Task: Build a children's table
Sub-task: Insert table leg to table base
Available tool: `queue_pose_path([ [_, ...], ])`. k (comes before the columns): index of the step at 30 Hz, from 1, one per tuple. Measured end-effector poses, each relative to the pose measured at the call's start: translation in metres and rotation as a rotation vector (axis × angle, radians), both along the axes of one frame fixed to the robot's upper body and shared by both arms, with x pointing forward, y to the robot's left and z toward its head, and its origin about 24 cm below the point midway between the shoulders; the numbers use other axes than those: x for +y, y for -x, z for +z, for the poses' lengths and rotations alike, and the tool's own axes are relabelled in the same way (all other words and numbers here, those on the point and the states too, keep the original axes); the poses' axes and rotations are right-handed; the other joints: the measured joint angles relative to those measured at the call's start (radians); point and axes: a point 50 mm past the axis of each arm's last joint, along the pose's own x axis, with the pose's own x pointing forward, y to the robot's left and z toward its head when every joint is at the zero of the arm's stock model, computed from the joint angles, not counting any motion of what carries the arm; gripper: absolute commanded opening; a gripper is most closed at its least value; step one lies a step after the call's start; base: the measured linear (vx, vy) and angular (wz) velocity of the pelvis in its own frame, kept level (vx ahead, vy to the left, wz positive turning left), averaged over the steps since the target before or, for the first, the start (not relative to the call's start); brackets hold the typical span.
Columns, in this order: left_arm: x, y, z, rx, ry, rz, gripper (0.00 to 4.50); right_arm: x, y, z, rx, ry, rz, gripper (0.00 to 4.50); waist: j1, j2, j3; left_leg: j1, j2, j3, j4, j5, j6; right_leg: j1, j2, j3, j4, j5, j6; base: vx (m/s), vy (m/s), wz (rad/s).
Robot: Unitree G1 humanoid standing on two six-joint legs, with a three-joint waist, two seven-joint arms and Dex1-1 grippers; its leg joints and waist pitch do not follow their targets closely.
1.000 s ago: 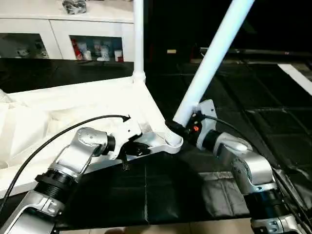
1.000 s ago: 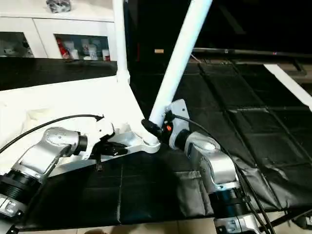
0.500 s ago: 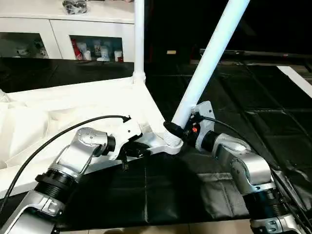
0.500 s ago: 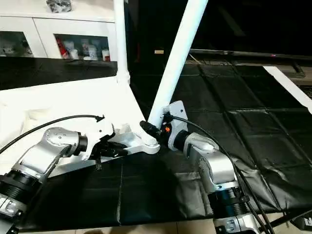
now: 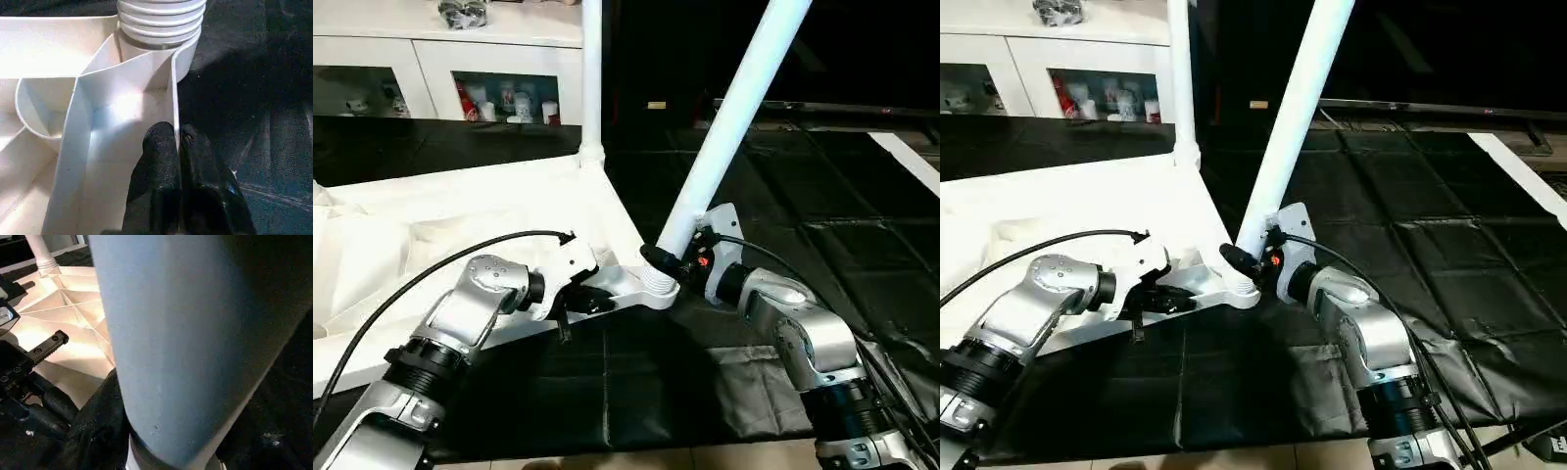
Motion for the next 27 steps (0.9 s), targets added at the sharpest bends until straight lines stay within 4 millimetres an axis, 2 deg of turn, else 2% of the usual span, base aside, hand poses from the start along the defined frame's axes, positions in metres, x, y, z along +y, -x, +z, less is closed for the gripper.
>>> queue_pose_path([
  [12, 0.007, 0.003, 0.003, 0.005, -0.021, -0.064, 0.0, 0.0, -0.006, 0.001, -0.005, 0.037, 0.049, 1.93, 0.0, 0.0, 0.0, 0.0, 0.0, -0.001, -0.001, 0.0, 0.0, 0.0, 0.0, 0.0, 0.0, 0.0, 0.0, 0.0, 0.0, 0.0],
  [16, 0.007, 0.006, 0.003, 0.022, -0.018, -0.099, 0.0, -0.008, -0.008, 0.001, 0.0, 0.059, 0.087, 1.93, 0.009, -0.001, -0.001, -0.002, 0.0, 0.0, 0.0, 0.0, 0.0, 0.001, 0.0, 0.0, -0.001, -0.001, 0.001, 0.0, 0.0, 0.0],
  [27, 0.008, 0.0, 0.002, 0.022, -0.027, -0.074, 0.0, -0.004, -0.006, 0.002, 0.034, 0.076, 0.19, 1.93, 0.005, -0.004, -0.002, 0.0, 0.0, 0.0, 0.0, 0.0, 0.0, 0.003, -0.001, 0.0, -0.001, -0.001, 0.002, 0.0, 0.0, 0.0],
])
